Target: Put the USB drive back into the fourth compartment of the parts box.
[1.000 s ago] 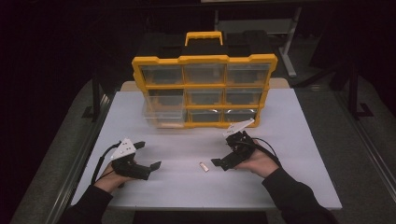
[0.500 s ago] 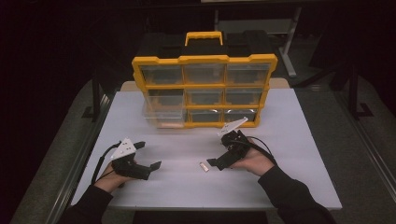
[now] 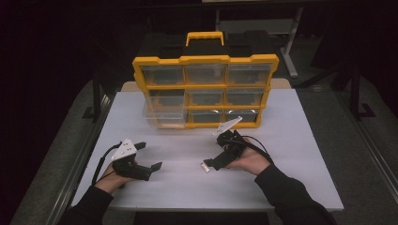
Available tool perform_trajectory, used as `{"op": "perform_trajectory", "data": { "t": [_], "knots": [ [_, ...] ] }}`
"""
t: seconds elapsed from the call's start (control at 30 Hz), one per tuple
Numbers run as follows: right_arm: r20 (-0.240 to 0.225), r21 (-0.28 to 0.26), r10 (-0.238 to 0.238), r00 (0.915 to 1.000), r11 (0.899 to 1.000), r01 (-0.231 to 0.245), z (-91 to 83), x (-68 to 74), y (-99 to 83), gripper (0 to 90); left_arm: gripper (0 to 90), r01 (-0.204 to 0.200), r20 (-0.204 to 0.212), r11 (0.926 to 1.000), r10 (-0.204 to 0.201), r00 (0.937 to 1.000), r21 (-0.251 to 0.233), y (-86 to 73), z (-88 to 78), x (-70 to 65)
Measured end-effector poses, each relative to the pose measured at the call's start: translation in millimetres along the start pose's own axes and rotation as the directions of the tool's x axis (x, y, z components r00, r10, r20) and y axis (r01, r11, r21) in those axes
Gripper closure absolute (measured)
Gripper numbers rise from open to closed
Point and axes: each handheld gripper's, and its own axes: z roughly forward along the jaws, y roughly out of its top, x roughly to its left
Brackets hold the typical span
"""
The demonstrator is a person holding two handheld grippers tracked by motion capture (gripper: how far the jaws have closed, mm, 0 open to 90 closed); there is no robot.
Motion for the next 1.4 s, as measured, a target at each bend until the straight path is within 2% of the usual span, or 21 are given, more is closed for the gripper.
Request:
{"op": "perform_trajectory", "data": {
  "t": [0.8,1.03,1.4],
  "knots": [
    [-0.006,0.031,-0.040,0.9992,0.999,0.040,18.3,5.7,15.9,1.0,0.0,0.002,0.003,1.0000,-0.002,1.0000,-0.002,0.1,0.2,0.0],
    [-0.011,0.038,-0.044,0.9990,0.998,0.045,19.6,6.3,16.1,7.9,0.0,0.002,0.003,1.0000,-0.002,1.0000,-0.004,0.2,-0.1,-0.3],
    [-0.027,0.046,-0.061,0.9978,0.997,0.062,20.2,8.4,15.5,26.6,0.0,0.001,0.006,1.0000,-0.001,1.0000,0.000,0.0,0.2,-0.3]
  ]
}}
